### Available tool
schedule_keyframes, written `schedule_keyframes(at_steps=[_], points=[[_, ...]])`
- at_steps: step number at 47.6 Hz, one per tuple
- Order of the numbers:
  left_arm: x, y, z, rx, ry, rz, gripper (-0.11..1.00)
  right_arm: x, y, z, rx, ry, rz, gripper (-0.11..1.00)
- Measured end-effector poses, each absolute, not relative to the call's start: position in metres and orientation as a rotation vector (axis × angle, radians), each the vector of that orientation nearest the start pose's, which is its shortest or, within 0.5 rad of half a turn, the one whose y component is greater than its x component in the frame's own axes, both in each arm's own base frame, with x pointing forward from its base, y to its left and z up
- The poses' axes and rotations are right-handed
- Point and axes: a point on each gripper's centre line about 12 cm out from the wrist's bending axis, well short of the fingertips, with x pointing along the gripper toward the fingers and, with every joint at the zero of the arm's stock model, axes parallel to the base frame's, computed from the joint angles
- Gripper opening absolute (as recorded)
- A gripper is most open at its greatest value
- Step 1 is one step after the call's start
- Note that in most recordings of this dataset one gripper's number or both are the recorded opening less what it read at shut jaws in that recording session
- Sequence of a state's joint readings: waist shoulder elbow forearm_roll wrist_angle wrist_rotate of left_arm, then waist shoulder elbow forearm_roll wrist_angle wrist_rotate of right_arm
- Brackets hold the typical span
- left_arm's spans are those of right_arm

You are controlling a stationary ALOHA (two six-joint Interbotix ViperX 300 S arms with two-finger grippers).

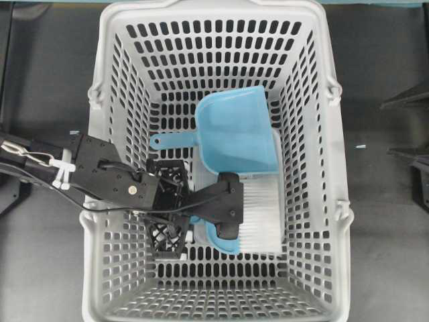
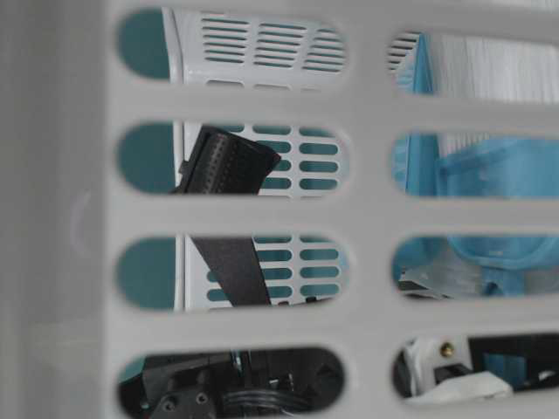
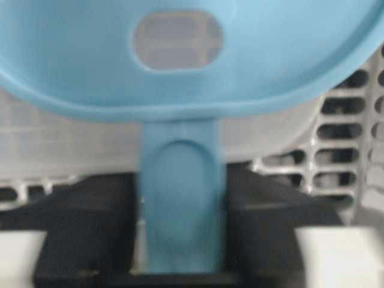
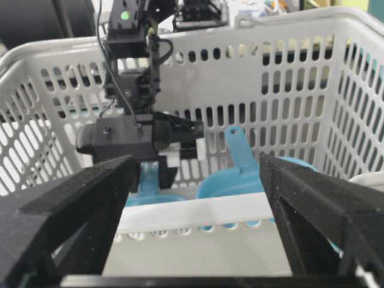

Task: Pick up the hand brush from the shopping basket with the left arm.
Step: 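Close the left gripper on the blue hand brush handle, then lift the hand brush upward out of the basket with the left gripper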

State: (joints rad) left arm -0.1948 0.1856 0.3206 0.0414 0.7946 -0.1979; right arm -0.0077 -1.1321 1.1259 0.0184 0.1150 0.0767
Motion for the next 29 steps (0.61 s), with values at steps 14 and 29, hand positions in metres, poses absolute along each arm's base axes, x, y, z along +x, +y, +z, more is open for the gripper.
schedule_keyframes(at_steps=[14,29], points=[[0.399,-0.076,0.153,0.001,1.301,-0.033,0.24,0.171,-0.001,0.297,0.095,0.109,-0.011,0.8],[0.397,-0.077,0.212,-0.008,1.216,-0.044,0.24,0.171,-0.001,0.297,0.097,0.109,-0.011,0.8]])
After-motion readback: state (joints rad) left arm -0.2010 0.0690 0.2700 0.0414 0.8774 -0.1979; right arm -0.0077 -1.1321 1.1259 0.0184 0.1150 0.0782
